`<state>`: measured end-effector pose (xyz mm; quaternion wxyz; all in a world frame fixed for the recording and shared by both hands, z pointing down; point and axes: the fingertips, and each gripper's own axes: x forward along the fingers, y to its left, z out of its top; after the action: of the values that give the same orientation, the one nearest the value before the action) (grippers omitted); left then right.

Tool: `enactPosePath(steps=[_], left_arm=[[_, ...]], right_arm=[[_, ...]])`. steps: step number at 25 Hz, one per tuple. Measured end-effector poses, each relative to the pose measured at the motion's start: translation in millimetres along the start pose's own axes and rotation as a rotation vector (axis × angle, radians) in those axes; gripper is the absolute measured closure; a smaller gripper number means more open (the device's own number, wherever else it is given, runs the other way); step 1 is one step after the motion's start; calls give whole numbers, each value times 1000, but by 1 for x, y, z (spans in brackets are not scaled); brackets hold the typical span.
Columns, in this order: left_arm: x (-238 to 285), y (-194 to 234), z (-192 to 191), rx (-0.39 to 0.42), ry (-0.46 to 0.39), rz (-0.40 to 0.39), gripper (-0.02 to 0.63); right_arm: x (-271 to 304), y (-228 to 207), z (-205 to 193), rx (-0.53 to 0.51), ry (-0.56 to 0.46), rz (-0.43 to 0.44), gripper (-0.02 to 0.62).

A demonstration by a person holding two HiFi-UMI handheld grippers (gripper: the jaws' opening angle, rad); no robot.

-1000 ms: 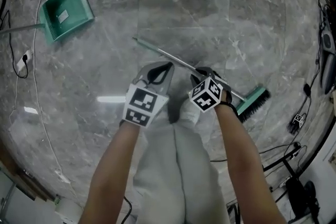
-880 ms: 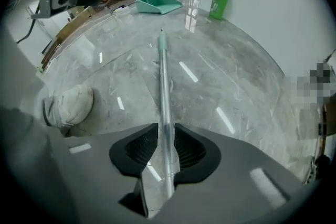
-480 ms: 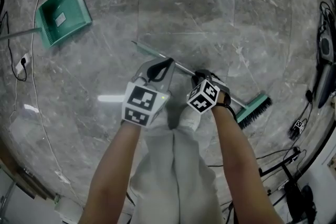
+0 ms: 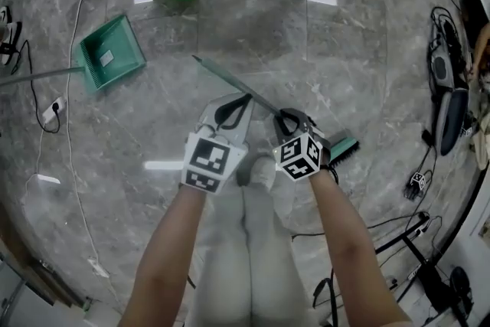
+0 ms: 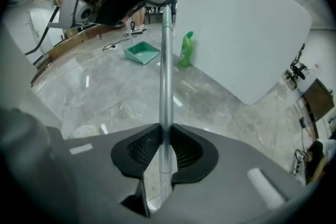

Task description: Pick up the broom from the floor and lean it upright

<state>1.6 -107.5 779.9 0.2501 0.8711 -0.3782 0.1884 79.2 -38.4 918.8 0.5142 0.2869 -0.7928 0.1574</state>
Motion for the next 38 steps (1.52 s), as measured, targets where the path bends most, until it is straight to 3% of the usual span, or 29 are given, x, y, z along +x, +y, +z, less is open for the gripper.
enactPosePath(steps=[7,19,31,38], left_arm=[[-15,-9,80,79,-82,74,607],[-13,4,178,97,-157,181,607],[18,80,244,51,-185,176,607],[37,114,270,54,-173,147,607]], right_arm=[[-59,-48,58,113,-145,-101,522],[-115,-150,142,314,-284,-260,518],[-104,-246,251,504,-226,-439,511],[-88,-269,275,513,-168,-457,509]])
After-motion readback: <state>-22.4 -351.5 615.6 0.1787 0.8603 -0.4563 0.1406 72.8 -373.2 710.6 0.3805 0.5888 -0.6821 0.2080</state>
